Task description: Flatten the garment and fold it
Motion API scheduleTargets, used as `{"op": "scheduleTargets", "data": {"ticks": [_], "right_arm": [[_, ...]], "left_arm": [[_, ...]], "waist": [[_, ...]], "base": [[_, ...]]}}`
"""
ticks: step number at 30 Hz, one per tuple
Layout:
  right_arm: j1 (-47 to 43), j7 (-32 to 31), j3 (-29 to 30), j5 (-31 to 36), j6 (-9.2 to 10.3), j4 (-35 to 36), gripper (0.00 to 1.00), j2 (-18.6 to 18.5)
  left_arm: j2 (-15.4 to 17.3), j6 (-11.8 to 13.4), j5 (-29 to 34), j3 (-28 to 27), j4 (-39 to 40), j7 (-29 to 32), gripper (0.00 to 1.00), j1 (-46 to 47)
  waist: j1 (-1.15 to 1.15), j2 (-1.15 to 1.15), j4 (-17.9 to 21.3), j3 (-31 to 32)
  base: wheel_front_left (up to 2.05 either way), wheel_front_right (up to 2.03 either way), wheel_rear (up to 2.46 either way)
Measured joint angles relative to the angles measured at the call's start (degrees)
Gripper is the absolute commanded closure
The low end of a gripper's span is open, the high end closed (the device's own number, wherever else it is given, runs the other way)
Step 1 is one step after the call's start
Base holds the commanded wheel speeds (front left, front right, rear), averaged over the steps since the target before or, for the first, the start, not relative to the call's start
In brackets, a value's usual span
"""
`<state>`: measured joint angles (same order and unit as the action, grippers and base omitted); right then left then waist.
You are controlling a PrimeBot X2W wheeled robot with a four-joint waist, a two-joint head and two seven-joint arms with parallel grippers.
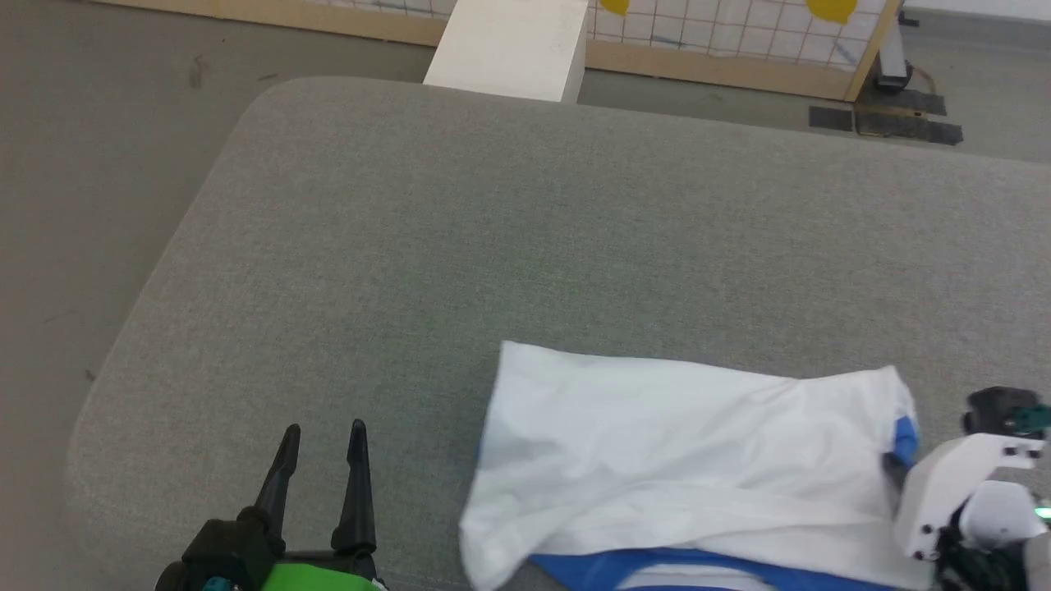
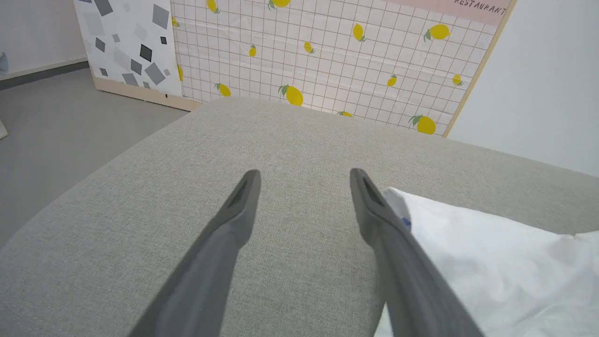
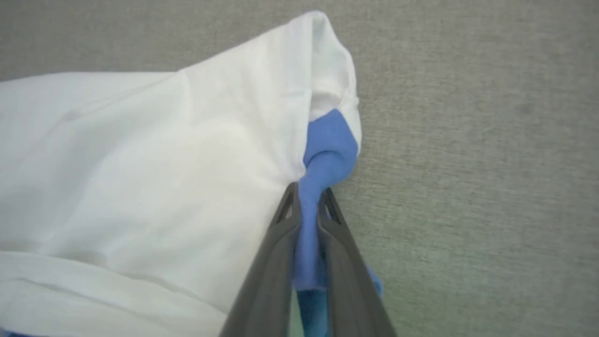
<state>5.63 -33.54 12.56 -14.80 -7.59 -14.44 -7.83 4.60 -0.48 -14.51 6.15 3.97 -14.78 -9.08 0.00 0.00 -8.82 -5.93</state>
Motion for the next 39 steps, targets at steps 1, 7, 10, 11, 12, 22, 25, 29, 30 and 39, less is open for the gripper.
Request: {"op": "scheduleTargets", "data": {"ticks": [1, 7, 10, 11, 12, 22, 25, 29, 30, 39], "right_arm": [[0.3, 0.4, 1.0, 0.4, 0.0, -0.2, 1.0, -0.3], [0.5, 1.9, 9.5, 3.9, 0.0, -0.8, 1.0, -3.4], [0.3, 2.4, 13.8, 5.7, 0.0, -0.8, 1.0, -4.7], [0.2, 2.4, 14.7, 5.9, 0.01, -0.8, 1.0, -4.8], [0.1, 2.4, 15.4, 6.1, 0.01, -0.7, 1.0, -4.8], [-2.9, 2.1, 8.6, 1.7, 0.02, 6.8, 1.0, -1.8], [-4.0, -1.5, -2.2, -3.7, 0.02, 15.0, 1.0, -1.0], [-3.3, -4.0, -10.6, -6.8, 0.02, 18.1, 1.0, -1.9], [-2.9, -4.4, -12.1, -7.0, 0.02, 18.4, 1.0, -2.0], [2.3, -6.4, -19.5, -7.8, 0.02, 14.5, 1.0, -1.1]], "left_arm": [[-0.1, 0.0, 0.0, 0.0, -0.1, 0.0, 0.0, 0.0], [-0.4, -0.6, 1.4, -0.3, -0.4, 0.0, 0.0, 0.0], [-0.4, -0.6, 2.0, -0.6, -0.7, 0.0, 0.0, -0.4], [-0.4, -0.6, 2.0, -0.7, -0.8, 0.0, 0.0, -0.4], [-0.4, -0.7, 2.3, -0.8, -0.9, 0.0, 0.0, -0.6], [-0.2, -1.1, 3.6, -0.9, -1.1, 0.0, 0.0, -1.8], [-0.3, -1.4, 4.1, -0.2, -1.7, 0.0, 0.0, -2.0], [-0.5, -1.9, 4.1, 0.5, -2.1, 0.0, 0.0, -2.0], [-0.5, -1.9, 4.1, 0.6, -2.2, 0.0, 0.0, -2.0], [-0.8, -2.5, 4.1, 1.4, -3.1, 0.0, 0.0, -1.4]], "waist": [[0.0, 0.0, 0.2, 0.2], [0.0, 0.0, 0.9, 1.1], [0.0, 0.0, 1.1, 1.8], [0.0, 0.0, 1.2, 2.0], [0.0, 0.0, 1.3, 2.2], [0.0, 0.0, 3.4, 4.1], [0.0, 0.0, 4.3, 5.1], [0.0, 0.0, 3.2, 5.1], [0.0, 0.0, 2.8, 5.1], [0.0, 0.0, -0.3, 3.7]], "base": [[0.0, 0.0, 0.0], [0.0, 0.0, 0.0], [0.0, 0.0, 0.0], [0.0, 0.0, 0.0], [0.0, 0.0, 0.0], [0.0, 0.0, 0.0], [0.0, 0.0, 0.0], [0.0, 0.0, 0.0], [0.0, 0.0, 0.0], [0.0, 0.0, 0.0]]}}
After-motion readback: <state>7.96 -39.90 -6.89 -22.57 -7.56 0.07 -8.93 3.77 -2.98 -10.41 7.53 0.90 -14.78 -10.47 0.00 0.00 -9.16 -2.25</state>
